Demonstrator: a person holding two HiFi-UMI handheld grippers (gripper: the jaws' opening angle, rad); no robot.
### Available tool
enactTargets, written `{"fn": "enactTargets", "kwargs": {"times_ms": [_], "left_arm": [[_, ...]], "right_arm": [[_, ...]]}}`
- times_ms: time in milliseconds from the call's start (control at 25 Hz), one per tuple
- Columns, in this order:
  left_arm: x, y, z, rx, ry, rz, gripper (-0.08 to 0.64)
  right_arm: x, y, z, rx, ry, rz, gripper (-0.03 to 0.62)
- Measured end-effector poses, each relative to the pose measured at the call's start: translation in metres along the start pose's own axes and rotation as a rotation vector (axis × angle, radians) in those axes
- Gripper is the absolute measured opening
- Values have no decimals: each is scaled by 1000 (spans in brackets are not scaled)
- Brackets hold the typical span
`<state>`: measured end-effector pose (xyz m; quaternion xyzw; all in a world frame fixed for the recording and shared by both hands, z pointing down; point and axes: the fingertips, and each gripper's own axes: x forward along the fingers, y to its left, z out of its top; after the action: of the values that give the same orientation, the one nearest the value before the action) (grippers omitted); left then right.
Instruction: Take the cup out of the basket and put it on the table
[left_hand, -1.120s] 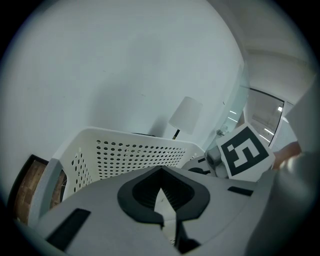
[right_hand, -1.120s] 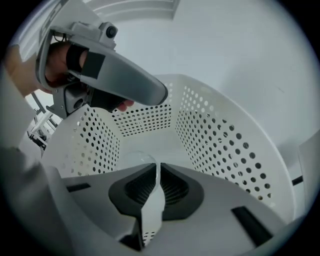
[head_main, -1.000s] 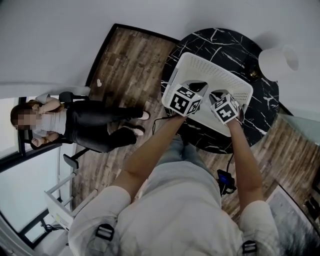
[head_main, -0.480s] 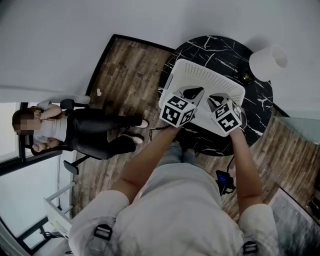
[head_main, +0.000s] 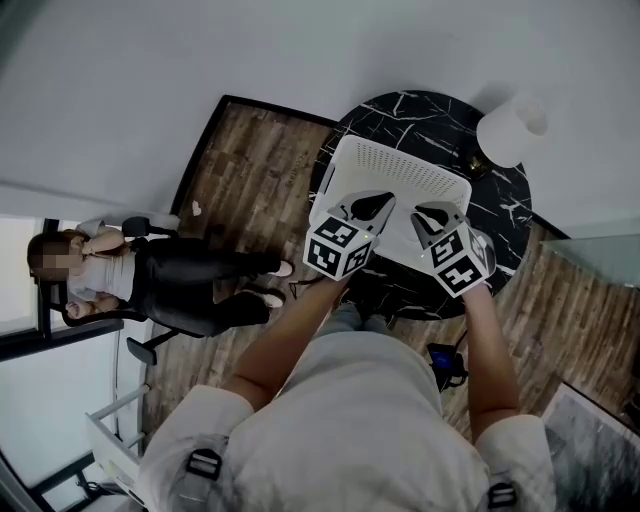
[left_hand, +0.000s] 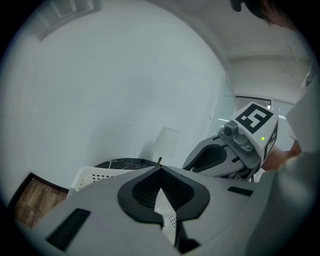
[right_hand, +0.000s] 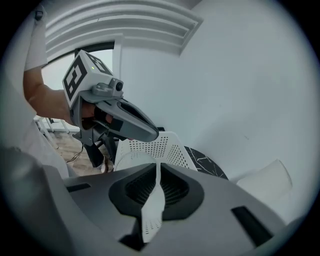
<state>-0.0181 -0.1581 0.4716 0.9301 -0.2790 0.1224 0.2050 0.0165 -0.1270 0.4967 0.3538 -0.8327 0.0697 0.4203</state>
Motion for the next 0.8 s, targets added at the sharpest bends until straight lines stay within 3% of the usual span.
{"fn": "enactTargets", "kwargs": {"times_ms": [480,800], "left_arm": [[-10,-34,3,30,-19,-27,5],[12,-69,2,52,-2,-108,5]], "right_arm": [[-54,5,7,1,-33,-55,31],[-93,-9,-20,48,-9,-146,31]]}}
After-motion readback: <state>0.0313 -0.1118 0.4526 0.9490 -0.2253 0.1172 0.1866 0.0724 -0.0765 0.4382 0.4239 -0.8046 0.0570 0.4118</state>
